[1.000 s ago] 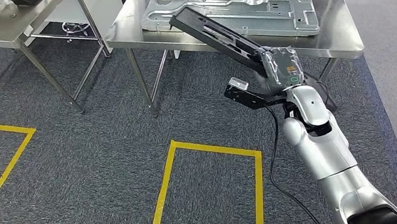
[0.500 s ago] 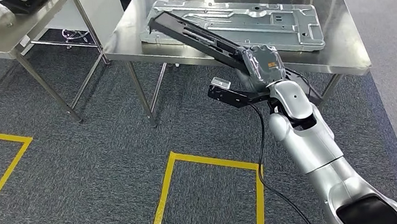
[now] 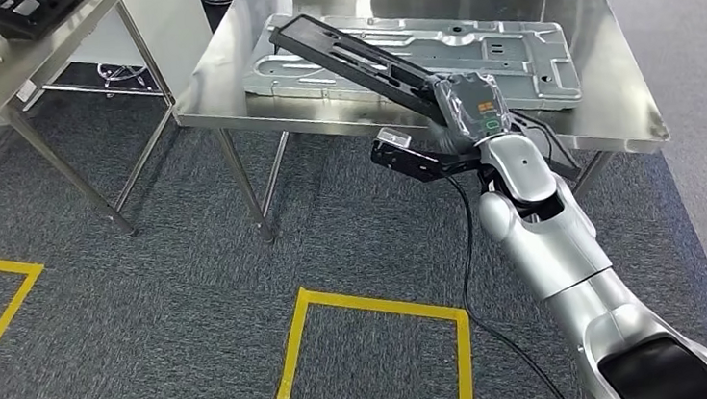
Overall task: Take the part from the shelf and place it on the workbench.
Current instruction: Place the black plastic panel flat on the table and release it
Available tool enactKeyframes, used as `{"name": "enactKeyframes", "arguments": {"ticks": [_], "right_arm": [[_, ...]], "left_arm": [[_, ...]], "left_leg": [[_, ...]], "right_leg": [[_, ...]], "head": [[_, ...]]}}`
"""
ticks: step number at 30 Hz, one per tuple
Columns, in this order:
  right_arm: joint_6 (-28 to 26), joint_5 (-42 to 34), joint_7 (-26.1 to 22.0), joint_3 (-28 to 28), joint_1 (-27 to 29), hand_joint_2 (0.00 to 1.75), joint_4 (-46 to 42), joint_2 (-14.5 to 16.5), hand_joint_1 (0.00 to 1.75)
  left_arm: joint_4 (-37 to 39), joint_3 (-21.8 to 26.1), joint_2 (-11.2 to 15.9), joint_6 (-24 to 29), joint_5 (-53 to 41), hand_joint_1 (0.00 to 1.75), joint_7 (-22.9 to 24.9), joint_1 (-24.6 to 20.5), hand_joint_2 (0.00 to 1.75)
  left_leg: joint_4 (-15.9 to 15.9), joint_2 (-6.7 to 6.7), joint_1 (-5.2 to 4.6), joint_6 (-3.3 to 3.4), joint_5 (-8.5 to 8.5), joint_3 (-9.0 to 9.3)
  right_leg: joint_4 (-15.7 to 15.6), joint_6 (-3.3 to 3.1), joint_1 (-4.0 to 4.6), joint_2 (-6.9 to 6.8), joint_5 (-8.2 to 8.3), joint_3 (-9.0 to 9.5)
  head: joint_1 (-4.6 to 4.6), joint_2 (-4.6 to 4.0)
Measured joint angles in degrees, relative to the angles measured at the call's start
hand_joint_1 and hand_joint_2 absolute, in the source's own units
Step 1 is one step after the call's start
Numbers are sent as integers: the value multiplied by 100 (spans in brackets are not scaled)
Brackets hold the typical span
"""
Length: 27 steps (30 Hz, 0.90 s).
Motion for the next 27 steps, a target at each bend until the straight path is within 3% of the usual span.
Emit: {"name": "enactKeyframes", "arguments": {"ticks": [2, 3, 6, 7, 8, 9, 11, 13, 15, 17, 19, 21, 23, 24, 27], "right_arm": [[1, -6, 8, -6, -9, 175, 4, -28, 175], [3, -8, 10, -9, -16, 175, 6, -42, 175], [11, -10, 7, -10, -6, 175, 37, -79, 175], [16, -13, 7, -10, 2, 175, 55, -94, 175], [20, -17, 11, -13, 5, 175, 72, -110, 175], [22, -27, 20, -20, 3, 175, 85, -126, 175], [17, -58, 43, -44, -13, 175, 105, -151, 175], [3, -95, 69, -69, -41, 175, 119, -166, 175], [-11, -139, 104, -122, -60, 175, 121, -178, 175], [-28, -177, 144, -209, -66, 175, 96, -195, 175], [-43, -173, 174, -275, -82, 175, 72, -219, 175], [-40, -135, 183, -298, -78, 175, 69, -242, 175], [-10, -90, 183, -298, -53, 175, 71, -265, 175], [14, -65, 183, -298, -49, 175, 73, -277, 175], [96, 5, 178, -295, -81, 175, 99, -310, 175]], "left_arm": [[0, 0, 0, 0, 1, 0, -4, -5, 0], [0, 0, 0, 0, 1, 0, -7, -10, 0], [0, 0, 0, -1, 1, 0, -10, -21, 0], [0, 1, 0, -1, 1, 0, -10, -20, 0], [0, 1, 0, -2, 1, 0, -10, -16, 0], [0, 2, 0, -3, 1, 0, -10, -13, 0], [2, 2, -2, -5, 1, 0, -11, -14, 0], [4, 2, -5, -7, -1, 0, -16, -29, 0], [4, 2, -4, -7, -2, 0, -23, -34, 0], [6, 2, -1, -9, -2, 0, -28, -36, 0], [8, 2, -3, -12, -2, 0, -32, -38, 0], [9, 2, -3, -12, -2, 0, -33, -25, 0], [9, 2, 1, -11, -2, 0, -33, -11, 0], [9, 2, 2, -11, -2, 0, -34, -9, 0], [9, 6, 9, -13, 0, 0, -40, 8, 0]], "left_leg": [[-36, -5, 14, 76, -15, 92], [-49, -8, 18, 104, -37, 139], [-51, -16, 7, 145, -156, 249], [-50, -25, 3, 147, -206, 304], [-50, -34, -4, 146, -260, 371], [-51, -43, -12, 144, -320, 451], [-56, -50, -29, 124, -446, 600], [-73, -49, -30, 69, -538, 682], [-9, -43, -25, -14, -542, 719], [252, -28, -20, -78, -548, 668], [812, -17, 1, -112, -700, 353], [1421, -14, 29, -143, -971, -119], [1498, -11, 51, -173, -1072, -392], [1275, -8, 61, -181, -953, -407], [249, 22, 58, -163, -11, -273]], "right_leg": [[246, 56, -13, -8, -39, -99], [515, 79, -22, -13, -114, -258], [1469, 116, -31, -16, -488, -979], [1558, 114, -32, -16, -514, -1135], [1452, 105, -30, -16, -415, -1192], [1168, 84, -25, -16, -185, -1158], [440, 10, 12, -25, 439, -1005], [59, -67, 70, -36, 735, -921], [9, -134, 83, -30, 674, -843], [-36, -203, 54, -26, 608, -691], [-59, -251, 32, -27, 519, -549], [-58, -264, 21, -8, 408, -429], [-56, -239, 7, 18, 277, -273], [-55, -220, -2, 25, 204, -180], [-51, -137, -8, 31, -25, 53]], "head": [[3, 0], [4, 0], [6, 0], [6, 0], [7, 0], [7, 0], [-1, 0], [-17, 0], [-30, 0], [-38, 0], [-48, 0], [-55, 0], [-57, 0], [-57, 0], [-57, 0]]}}
